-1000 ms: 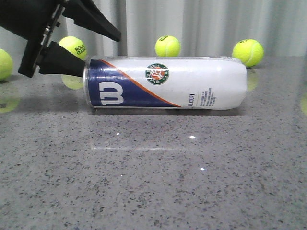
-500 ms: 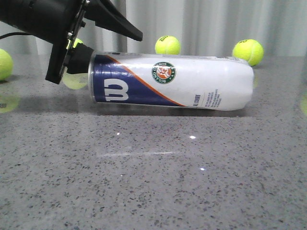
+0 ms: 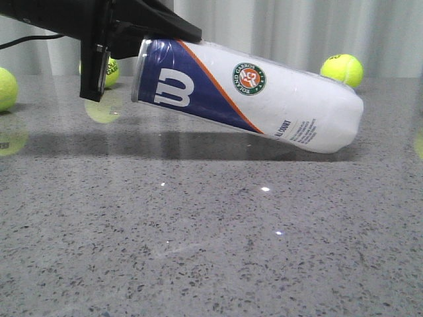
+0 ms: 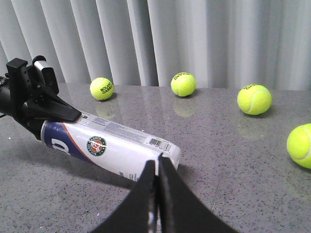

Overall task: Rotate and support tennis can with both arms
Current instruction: 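Grip the blue end with the left gripper and tilt the can upright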

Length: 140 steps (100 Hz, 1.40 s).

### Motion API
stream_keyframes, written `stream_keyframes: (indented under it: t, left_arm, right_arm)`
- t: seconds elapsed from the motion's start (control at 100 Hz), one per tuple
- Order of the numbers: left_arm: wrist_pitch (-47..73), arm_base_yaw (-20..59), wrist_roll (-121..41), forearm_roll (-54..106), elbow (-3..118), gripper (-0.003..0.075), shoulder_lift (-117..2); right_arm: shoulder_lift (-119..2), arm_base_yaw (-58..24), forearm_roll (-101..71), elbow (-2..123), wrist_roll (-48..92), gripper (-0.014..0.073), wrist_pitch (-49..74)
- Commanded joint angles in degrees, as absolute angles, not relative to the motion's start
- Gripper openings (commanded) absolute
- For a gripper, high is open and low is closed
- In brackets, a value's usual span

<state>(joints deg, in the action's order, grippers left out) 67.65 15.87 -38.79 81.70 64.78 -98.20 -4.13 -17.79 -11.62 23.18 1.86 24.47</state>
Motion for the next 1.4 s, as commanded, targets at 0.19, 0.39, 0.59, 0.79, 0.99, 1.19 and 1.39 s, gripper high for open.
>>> stream_keyframes:
  t: [0.19, 0.39, 0.59, 0.79, 0.99, 1.19, 1.39]
  left_arm:
    - [72.5, 16.4, -43.2, 88.9, 66.9, -0.0021, -94.2]
    - [68.3, 16.4, -40.7, 79.9, 70.0, -0.0021, -87.8]
    - [66.1, 16.4, -30.8, 62.8, 76.4, -0.0021, -82.4]
    - [67.1, 16.9, -21.0, 44.9, 83.0, -0.0021, -78.6]
    - [72.9, 20.4, -12.6, 30.6, 88.8, -0.0021, -78.2]
    - [73.1, 26.1, -6.4, 18.0, 92.1, -0.0021, -78.2]
    - [73.1, 31.3, -5.3, 12.5, 92.9, -0.0021, -78.4]
  right_arm:
    - [-4.9, -17.5, -11.3, 24.6, 2.0, -0.0057, 20.2]
    - [-4.9, -17.5, -11.3, 24.6, 2.0, -0.0057, 20.2]
    - [-4.9, -17.5, -11.3, 24.6, 2.0, -0.0057, 20.2]
    - [-4.9, -17.5, -11.3, 24.6, 2.0, -0.0057, 20.2]
    - [-4.9, -17.5, -11.3, 24.6, 2.0, -0.0057, 20.2]
    - [-4.9, -17.5, -11.3, 24.6, 2.0, -0.0057, 20.2]
    - [-4.9, -17.5, -11.3, 24.6, 2.0, -0.0057, 20.2]
